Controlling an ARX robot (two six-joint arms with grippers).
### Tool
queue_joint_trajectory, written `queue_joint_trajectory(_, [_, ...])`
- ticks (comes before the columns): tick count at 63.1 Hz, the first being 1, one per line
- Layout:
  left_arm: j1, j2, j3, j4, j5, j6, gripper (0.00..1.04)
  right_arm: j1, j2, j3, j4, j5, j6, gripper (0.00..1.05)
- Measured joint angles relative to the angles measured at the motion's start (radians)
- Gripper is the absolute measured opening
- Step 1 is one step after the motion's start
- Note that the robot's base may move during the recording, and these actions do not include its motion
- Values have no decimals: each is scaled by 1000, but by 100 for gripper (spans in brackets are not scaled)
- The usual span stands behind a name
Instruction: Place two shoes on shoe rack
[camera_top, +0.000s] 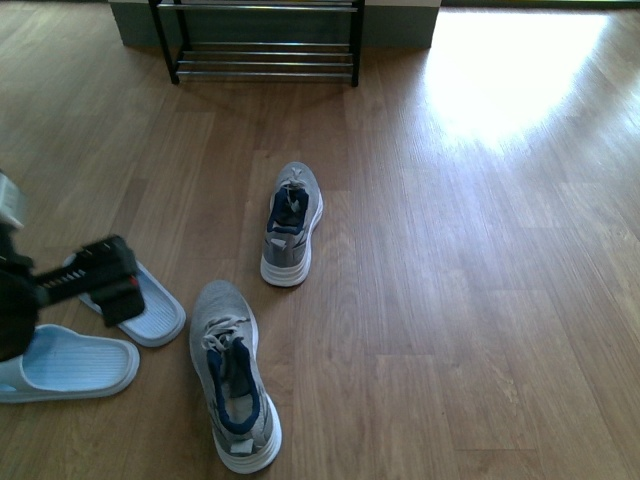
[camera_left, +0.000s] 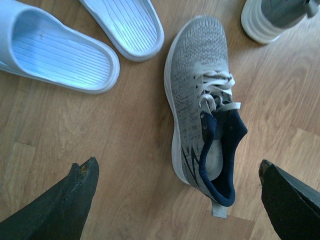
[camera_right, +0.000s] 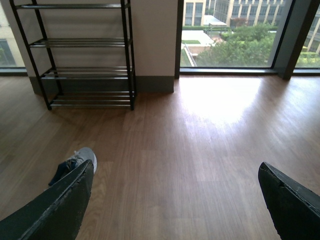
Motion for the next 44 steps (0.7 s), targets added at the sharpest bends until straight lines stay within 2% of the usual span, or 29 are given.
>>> queue_joint_trajectory(20, [-35,317,208,-35,71,14,95,0,0,0,0,0,0,96])
queue_joint_trajectory(34, [-38,427,303,-60,58,19,95,0,0,0,0,0,0,96])
queue_joint_trajectory(44, [-39,522,364,3,61,23,95,0,0,0,0,0,0,96])
